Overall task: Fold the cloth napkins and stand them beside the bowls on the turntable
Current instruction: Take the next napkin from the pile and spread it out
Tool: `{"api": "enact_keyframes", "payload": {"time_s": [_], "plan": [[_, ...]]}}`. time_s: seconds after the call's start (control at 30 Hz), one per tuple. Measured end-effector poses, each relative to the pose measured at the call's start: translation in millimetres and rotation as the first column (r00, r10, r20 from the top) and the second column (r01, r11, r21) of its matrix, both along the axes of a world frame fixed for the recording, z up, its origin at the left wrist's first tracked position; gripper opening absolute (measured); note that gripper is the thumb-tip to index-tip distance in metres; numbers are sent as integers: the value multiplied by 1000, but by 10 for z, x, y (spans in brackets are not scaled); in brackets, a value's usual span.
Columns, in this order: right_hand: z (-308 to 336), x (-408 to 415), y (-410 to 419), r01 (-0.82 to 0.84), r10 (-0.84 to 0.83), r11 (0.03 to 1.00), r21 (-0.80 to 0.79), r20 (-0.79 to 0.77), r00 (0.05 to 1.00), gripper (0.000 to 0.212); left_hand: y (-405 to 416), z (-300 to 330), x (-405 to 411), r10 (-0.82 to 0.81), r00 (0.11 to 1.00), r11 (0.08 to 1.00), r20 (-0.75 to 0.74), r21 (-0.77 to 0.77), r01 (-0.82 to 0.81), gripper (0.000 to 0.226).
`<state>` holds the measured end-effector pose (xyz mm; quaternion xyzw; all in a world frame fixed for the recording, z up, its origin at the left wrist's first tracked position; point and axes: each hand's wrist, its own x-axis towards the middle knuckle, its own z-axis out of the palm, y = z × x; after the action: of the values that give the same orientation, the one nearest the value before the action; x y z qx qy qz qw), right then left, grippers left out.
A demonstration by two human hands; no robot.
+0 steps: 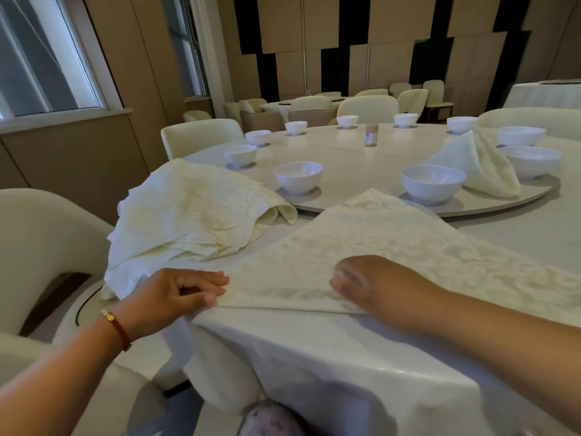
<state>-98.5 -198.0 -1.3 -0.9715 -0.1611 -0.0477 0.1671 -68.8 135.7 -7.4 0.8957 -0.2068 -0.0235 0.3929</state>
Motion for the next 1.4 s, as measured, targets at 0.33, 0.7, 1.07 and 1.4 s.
{"api": "enact_keyframes", "payload": {"time_s": [0.33,0.7,1.07,1.4], "plan": [[17,-84,757,-192,192,981,3,51,980,37,335,279,198,0,998,970,-70,243,17,34],[67,-31,839,-82,95,992,-95,152,984,20,-93,434,310,275,960,932,53,-261,-253,16],[373,-550,571,-111,226,908,403,-250,941,38,-434,678,90,25,984,897,-178,-430,-101,28],[276,-138,-80,-51,66,996,70,-245,967,48,-1080,656,330,149,981,970,-123,-174,-169,20]]}}
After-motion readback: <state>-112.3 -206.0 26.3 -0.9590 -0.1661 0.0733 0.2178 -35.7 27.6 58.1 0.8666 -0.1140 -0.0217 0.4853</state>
